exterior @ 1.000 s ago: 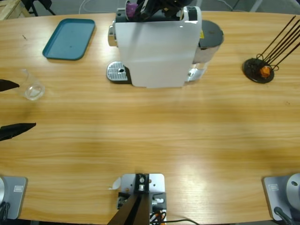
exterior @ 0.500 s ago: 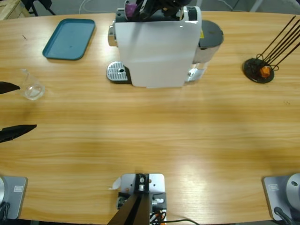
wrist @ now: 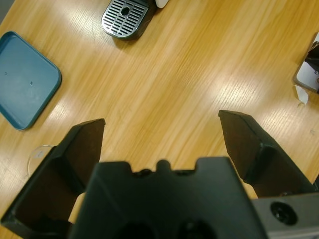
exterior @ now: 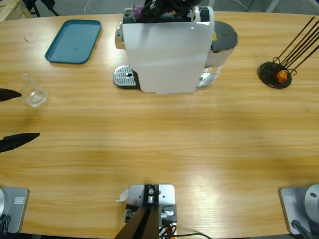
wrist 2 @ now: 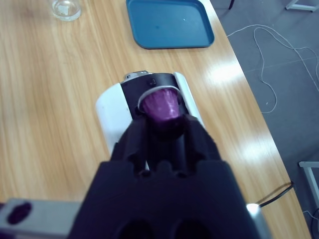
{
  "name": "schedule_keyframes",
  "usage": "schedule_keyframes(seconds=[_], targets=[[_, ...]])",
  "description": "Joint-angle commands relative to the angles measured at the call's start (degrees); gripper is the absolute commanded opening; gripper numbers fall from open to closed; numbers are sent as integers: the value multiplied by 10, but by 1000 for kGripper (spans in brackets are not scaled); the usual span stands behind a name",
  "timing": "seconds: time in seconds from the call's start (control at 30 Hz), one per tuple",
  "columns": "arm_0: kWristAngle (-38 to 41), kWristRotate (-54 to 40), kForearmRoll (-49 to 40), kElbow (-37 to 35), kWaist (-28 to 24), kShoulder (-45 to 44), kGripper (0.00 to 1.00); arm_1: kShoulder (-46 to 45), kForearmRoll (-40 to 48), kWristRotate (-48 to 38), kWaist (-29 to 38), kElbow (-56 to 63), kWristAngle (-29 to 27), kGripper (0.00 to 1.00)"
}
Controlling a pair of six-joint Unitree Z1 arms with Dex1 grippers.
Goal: Pour coffee
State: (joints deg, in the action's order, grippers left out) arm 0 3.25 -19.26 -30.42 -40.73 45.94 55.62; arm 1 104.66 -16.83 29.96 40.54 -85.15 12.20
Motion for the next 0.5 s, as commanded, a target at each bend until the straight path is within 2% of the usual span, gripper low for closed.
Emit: schedule_keyframes(seconds=[0.03, 0.07, 0.1, 0.17, 0.2, 0.23, 0.37, 0.5], targets=[[0, 8, 17, 28, -5, -17, 987, -39, 16, -7, -9, 23, -13, 1000], [0, 12, 18, 28, -5, -19, 987, -48, 19, -10, -5, 23, -11, 999], [0, 14, 18, 28, -5, -20, 987, -57, 20, -15, 1, 22, -3, 923], [-1, 16, 19, 28, -5, -22, 987, -77, 17, -27, 24, 22, 23, 490], [-1, 17, 19, 27, -5, -23, 987, -88, 6, -46, 39, 23, 32, 184], [-1, 19, 19, 26, -5, -24, 987, -95, -10, -69, 49, 23, 36, 10], [-1, 33, 19, 27, -5, -33, 987, -140, -5, -182, 62, 97, 99, 0], [-3, 49, 18, 33, -5, -40, 987, -211, 53, -324, 68, 222, 57, 0]])
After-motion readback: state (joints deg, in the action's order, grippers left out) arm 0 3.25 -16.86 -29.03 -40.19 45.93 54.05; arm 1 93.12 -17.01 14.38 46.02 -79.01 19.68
